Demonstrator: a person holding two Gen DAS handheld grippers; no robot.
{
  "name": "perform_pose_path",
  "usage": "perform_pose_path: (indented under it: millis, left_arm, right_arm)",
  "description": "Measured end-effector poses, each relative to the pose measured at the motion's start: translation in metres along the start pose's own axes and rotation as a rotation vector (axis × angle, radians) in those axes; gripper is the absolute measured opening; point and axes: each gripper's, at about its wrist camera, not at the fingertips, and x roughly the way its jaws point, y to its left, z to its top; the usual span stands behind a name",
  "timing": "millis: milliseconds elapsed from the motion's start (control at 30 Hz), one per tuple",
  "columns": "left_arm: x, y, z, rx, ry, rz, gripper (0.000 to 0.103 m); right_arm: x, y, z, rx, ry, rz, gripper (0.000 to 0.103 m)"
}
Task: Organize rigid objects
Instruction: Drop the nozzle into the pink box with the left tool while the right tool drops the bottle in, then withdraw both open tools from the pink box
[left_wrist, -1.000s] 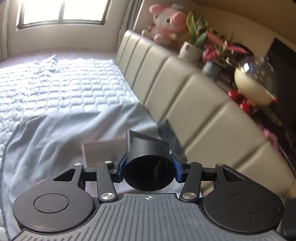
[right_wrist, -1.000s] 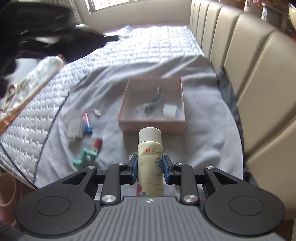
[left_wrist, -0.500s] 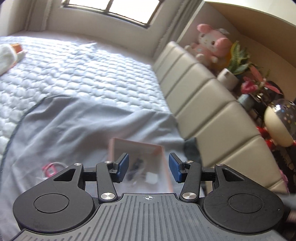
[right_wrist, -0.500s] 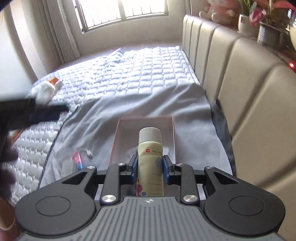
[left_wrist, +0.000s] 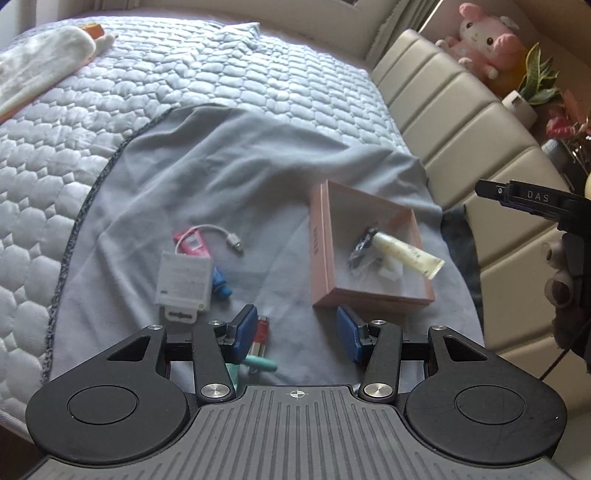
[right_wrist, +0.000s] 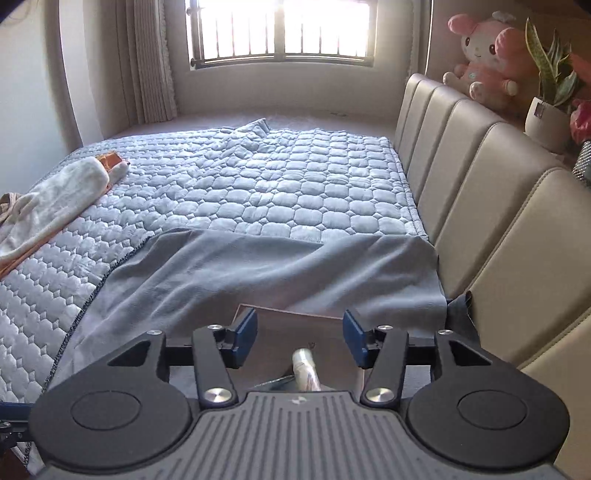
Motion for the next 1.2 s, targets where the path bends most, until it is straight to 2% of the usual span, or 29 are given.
perform_pose_path:
  millis: [100, 233, 367, 533, 633, 700, 800, 933, 1100, 1200]
  left_arm:
    - [0.007, 0.008, -0.009, -0.001, 0.03, 0.009, 0.052]
    - [0.017, 0.013, -0.021, 0.006, 0.069, 0.013, 0.052]
    - [0.02, 0.015, -0.039, 0.036, 0.113, 0.011, 0.052]
    - [0.017, 0.021, -0.055, 0.076, 0.16, 0.016, 0.052]
    - [0.011, 0.024, -0.06, 0.075, 0.159, 0.029, 0.052]
    - [0.008, 0.025, -0.062, 0.075, 0.162, 0.032, 0.052]
    - [0.005, 0.023, -0.062, 0.073, 0.16, 0.03, 0.052]
    - [-0.004, 0.014, -0.054, 0.067, 0.135, 0.01, 0.052]
    - [-0.017, 0.003, -0.043, 0.036, 0.087, -0.02, 0.052]
    - [-0.019, -0.002, -0.04, 0.025, 0.065, -0.024, 0.052]
  right_arm:
    - [0.01, -0.005, -0.036, 0.017, 0.07, -0.004, 0.059]
    - [0.028, -0.008, -0.104, 0.021, 0.218, 0.003, 0.059]
    - [0.048, 0.011, -0.157, -0.065, 0.302, 0.04, 0.059]
    - [0.077, 0.045, -0.186, -0.274, 0.302, 0.089, 0.059]
    - [0.106, 0.049, -0.191, -0.287, 0.362, 0.108, 0.059]
    - [0.12, 0.054, -0.195, -0.29, 0.424, 0.09, 0.054]
    - [0.11, 0.055, -0.187, -0.253, 0.43, 0.084, 0.046]
    - [0.053, 0.041, -0.152, -0.16, 0.386, 0.127, 0.045]
    - [-0.032, 0.02, -0.069, -0.124, 0.237, 0.182, 0.045]
    - [-0.061, 0.013, -0.005, -0.089, 0.121, 0.211, 0.046]
